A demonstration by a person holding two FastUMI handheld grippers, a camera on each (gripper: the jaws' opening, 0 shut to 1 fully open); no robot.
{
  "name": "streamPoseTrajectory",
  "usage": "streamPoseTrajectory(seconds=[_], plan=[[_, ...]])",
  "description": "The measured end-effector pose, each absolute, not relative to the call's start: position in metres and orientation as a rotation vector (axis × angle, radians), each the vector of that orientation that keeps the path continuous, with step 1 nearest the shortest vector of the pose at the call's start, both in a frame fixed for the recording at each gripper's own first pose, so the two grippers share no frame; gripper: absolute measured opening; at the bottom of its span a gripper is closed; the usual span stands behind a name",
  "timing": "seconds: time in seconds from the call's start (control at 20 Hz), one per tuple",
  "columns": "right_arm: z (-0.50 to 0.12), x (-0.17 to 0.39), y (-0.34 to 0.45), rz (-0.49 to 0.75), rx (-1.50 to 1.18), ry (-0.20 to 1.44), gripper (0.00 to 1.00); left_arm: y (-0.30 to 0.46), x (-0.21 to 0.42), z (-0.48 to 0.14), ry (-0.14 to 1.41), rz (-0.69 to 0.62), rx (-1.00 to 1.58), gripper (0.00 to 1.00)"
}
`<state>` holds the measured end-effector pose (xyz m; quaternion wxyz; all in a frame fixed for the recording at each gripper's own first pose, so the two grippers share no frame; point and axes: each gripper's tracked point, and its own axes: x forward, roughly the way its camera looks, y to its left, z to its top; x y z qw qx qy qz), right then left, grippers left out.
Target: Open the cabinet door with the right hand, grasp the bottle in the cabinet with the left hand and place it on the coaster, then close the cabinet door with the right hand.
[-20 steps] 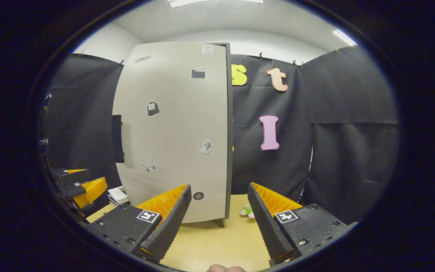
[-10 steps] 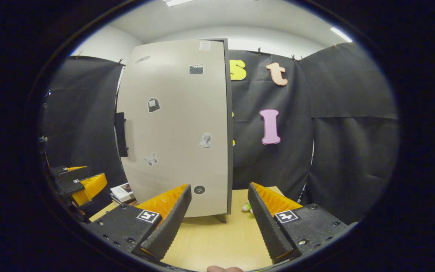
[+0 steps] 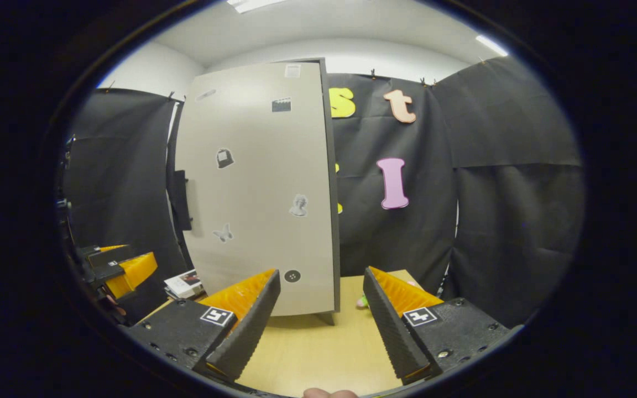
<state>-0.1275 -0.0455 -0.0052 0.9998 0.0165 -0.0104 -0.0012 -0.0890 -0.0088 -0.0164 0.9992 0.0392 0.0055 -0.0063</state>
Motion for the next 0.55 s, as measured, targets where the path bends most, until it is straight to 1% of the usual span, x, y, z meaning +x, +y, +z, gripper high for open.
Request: streamPoseTrajectory(seconds=[0.2,0.4,0.45,0.5,0.55], plan=[[0.013,-0.125,-0.037,0.038,0.062,-0.108,0.97,-0.007,-0.085,-0.011,0.007,-0.009,0.086,0.96],[0.009,-0.116,-0.033,0.036,0.036,-0.063,0.96,-0.009,-0.082,-0.007,0.005,-0.008,0.088,0.96],[0.011,-0.115,-0.033,0.04,0.029,-0.063,0.9,-0.01,-0.082,-0.005,0.0,-0.005,0.086,0.94],[0.01,-0.114,-0.032,0.043,0.024,-0.061,0.84,-0.011,-0.082,-0.005,-0.002,-0.009,0.084,0.7],[0.011,-0.114,-0.031,0.045,0.023,-0.066,0.85,-0.012,-0.082,-0.004,-0.004,-0.009,0.083,0.76]])
